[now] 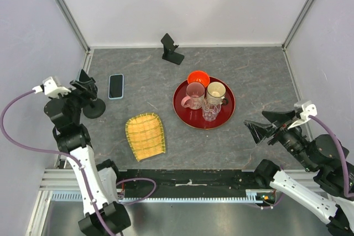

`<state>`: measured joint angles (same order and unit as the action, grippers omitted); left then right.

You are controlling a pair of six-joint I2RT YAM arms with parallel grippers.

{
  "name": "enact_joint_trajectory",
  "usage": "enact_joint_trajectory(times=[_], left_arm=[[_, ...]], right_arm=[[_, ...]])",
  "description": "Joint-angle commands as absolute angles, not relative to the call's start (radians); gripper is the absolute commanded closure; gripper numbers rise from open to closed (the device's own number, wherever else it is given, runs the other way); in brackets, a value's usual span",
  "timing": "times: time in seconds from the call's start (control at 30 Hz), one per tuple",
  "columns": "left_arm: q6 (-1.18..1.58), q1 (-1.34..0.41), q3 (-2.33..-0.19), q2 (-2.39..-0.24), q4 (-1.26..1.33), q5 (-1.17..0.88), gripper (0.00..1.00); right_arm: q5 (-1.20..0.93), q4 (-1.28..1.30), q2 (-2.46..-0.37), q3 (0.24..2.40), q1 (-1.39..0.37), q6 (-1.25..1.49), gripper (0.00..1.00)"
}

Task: Place the phone on the phone stand

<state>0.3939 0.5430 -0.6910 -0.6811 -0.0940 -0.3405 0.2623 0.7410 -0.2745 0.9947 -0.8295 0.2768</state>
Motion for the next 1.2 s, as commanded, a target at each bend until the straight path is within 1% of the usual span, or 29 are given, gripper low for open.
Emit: enact_joint_trajectory(times=[0.0, 0.07, 0.1, 0.17, 0.2, 0.27, 0.3, 0.4, 0.43, 0.47, 0.57, 0.63, 0.67, 0.73, 0.77, 0.8, 0.87, 0.9, 1.07, 1.17], left_arm=[[0.46, 0.406, -0.813, -0.649, -0.135, -0.307, 0.21], [0.417, 0.326, -0.853, -0.656, -0.133, -0.275, 0.21], [0.399, 0.242, -0.892, -0.675, -0.133, -0.244, 0.21], [0.35, 0.152, -0.934, -0.719, -0.143, -0.223, 0.2], [0.339, 0.071, -0.984, -0.748, -0.181, -0.206, 0.2], [0.302, -0.012, -1.021, -0.849, -0.202, -0.192, 0.2], [0.287, -0.094, -1.047, -0.891, -0.212, -0.169, 0.2], [0.206, -0.201, -1.097, -1.063, -0.212, -0.127, 0.2], [0.189, -0.21, -1.115, -1.109, -0.213, -0.141, 0.19], [0.19, -0.215, -1.136, -1.217, -0.213, -0.162, 0.19], [0.256, -0.216, -1.23, -1.404, -0.161, -0.199, 0.18], [0.29, -0.225, -1.243, -1.481, -0.065, -0.228, 0.18], [0.304, -0.229, -1.243, -1.515, 0.068, -0.229, 0.18], [0.334, -0.236, -1.261, -1.638, 0.173, -0.229, 0.18], [0.336, -0.238, -1.308, -1.69, 0.239, -0.227, 0.18], [0.328, -0.239, -1.339, -1.777, 0.264, -0.221, 0.18], [0.336, -0.236, -1.428, -1.871, 0.32, -0.2, 0.19], [0.331, -0.236, -1.459, -1.952, 0.331, -0.204, 0.22], [0.368, -0.236, -1.626, -2.126, 0.39, -0.218, 0.38], [0.396, -0.236, -1.666, -2.195, 0.442, -0.19, 0.4]], right_arm=[[0.242, 0.696, -0.337, 0.974, -0.838, 0.308, 0.13], [0.235, 0.681, -0.368, 0.962, -0.838, 0.317, 0.13], [0.23, 0.67, -0.377, 0.957, -0.836, 0.327, 0.13], [0.209, 0.634, -0.408, 0.937, -0.836, 0.339, 0.12], [0.201, 0.621, -0.422, 0.931, -0.838, 0.345, 0.12], [0.186, 0.589, -0.472, 0.919, -0.838, 0.365, 0.12], [0.166, 0.58, -0.491, 0.916, -0.836, 0.371, 0.12], [0.147, 0.555, -0.57, 0.916, -0.836, 0.388, 0.12], [0.144, 0.549, -0.586, 0.917, -0.836, 0.391, 0.12], [0.144, 0.535, -0.61, 0.917, -0.836, 0.397, 0.12], [0.138, 0.496, -0.635, 0.91, -0.838, 0.413, 0.13], [0.144, 0.476, -0.643, 0.897, -0.836, 0.419, 0.13], [0.144, 0.465, -0.652, 0.897, -0.836, 0.419, 0.13], [0.152, 0.454, -0.661, 0.896, -0.836, 0.419, 0.13], [0.156, 0.454, -0.669, 0.897, -0.838, 0.42, 0.13], [0.161, 0.456, -0.67, 0.9, -0.836, 0.416, 0.13], [0.17, 0.456, -0.667, 0.907, -0.836, 0.411, 0.13], [0.175, 0.456, -0.663, 0.908, -0.836, 0.408, 0.13], [0.221, 0.474, -0.627, 0.913, -0.836, 0.399, 0.13], [0.232, 0.477, -0.606, 0.908, -0.838, 0.399, 0.13]])
